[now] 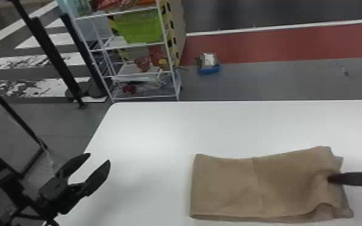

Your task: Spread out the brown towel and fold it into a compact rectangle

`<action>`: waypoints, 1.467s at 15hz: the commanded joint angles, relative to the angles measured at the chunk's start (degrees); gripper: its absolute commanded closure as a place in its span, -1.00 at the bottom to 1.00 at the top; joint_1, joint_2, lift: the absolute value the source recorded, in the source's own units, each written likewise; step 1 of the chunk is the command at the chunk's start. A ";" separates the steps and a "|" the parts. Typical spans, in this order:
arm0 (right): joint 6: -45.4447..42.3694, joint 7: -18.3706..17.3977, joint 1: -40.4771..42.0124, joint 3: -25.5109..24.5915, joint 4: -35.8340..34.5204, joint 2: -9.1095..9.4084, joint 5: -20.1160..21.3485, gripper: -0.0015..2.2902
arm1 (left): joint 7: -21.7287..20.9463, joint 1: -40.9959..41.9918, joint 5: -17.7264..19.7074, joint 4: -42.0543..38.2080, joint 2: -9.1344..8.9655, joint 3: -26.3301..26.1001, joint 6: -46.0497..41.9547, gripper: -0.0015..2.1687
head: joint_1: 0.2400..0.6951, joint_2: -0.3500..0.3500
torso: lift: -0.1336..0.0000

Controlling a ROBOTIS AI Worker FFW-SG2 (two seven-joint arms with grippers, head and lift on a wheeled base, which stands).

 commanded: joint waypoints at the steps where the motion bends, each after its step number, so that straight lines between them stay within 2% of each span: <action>1: 0.29 -0.18 -3.47 3.80 1.20 2.64 0.98 0.08 | 0.00 0.21 0.02 -0.40 -0.15 0.00 0.36 -0.95 | 1.00 0.73 | -0.85; 7: 0.29 -0.44 -9.18 14.53 2.25 9.14 4.59 0.08 | 0.00 0.74 0.02 -1.36 -0.15 0.35 0.88 -0.95 | 1.00 1.00 | -0.85; 12: 0.29 -0.88 -12.96 21.47 7.00 13.80 8.45 0.08 | 0.00 0.74 0.02 -1.19 -0.15 0.70 0.88 -0.95 | 1.00 1.00 | -0.85; 17: 0.29 -1.32 -14.37 27.27 12.54 16.61 11.36 0.08 | 0.00 0.74 0.02 -0.66 -0.15 0.79 0.53 -0.95 | 1.00 1.00 | -0.85; 18: 0.29 -1.50 -14.54 27.97 13.33 17.14 11.71 0.00 | 0.00 0.74 0.02 -0.66 -0.15 0.79 0.53 -0.95 | 1.00 1.00 | -0.85; 20: 0.29 -2.02 -14.02 27.97 13.33 17.75 11.36 -0.91 | 0.00 0.74 0.02 -0.66 -0.15 0.79 0.53 -0.95 | 1.00 1.00 | -0.85; 22: 0.29 -2.73 -12.79 25.86 13.33 18.28 9.07 -0.96 | 0.00 0.74 0.11 -0.48 -0.15 0.79 0.36 -0.95 | 1.00 1.00 | -0.85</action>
